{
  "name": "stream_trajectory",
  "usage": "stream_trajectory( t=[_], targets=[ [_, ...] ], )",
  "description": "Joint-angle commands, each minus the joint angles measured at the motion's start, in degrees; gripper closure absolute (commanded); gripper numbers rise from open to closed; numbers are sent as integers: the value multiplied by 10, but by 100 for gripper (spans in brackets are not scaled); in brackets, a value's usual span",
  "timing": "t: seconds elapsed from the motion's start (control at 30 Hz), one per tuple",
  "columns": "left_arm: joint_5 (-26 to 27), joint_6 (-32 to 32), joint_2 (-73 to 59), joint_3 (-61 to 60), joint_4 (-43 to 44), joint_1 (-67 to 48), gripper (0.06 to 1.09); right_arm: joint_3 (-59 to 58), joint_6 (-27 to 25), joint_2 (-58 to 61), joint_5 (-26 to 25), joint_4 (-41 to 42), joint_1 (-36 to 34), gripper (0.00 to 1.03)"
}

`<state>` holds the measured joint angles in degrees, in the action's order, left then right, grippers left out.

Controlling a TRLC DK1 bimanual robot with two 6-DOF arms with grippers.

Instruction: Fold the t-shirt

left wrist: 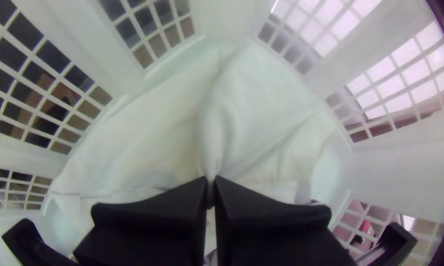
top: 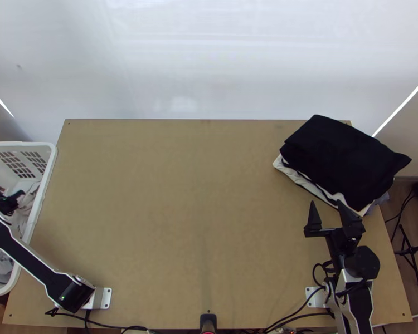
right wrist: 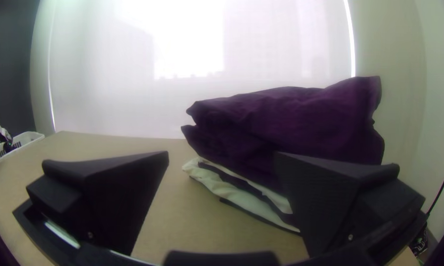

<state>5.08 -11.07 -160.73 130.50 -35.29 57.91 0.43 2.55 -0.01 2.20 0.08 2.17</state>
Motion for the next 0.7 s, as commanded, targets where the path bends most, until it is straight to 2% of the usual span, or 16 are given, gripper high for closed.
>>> stream_trajectory(
  t=[0.0,0.13,0.3,0.47,0.53,0.67],
  targets=[
    [59,54,129,-2,-81,19,105,0,0,0,0,0,0,4],
    [124,90,247,-2,-115,34,105,0,0,0,0,0,0,4],
    [195,92,390,-2,-174,37,105,0,0,0,0,0,0,4],
    [233,92,478,-7,-218,38,105,0,0,0,0,0,0,4],
    [268,114,532,-11,-214,48,105,0,0,0,0,0,0,4],
    [273,131,577,-11,-197,55,105,0,0,0,0,0,0,4]
  ],
)
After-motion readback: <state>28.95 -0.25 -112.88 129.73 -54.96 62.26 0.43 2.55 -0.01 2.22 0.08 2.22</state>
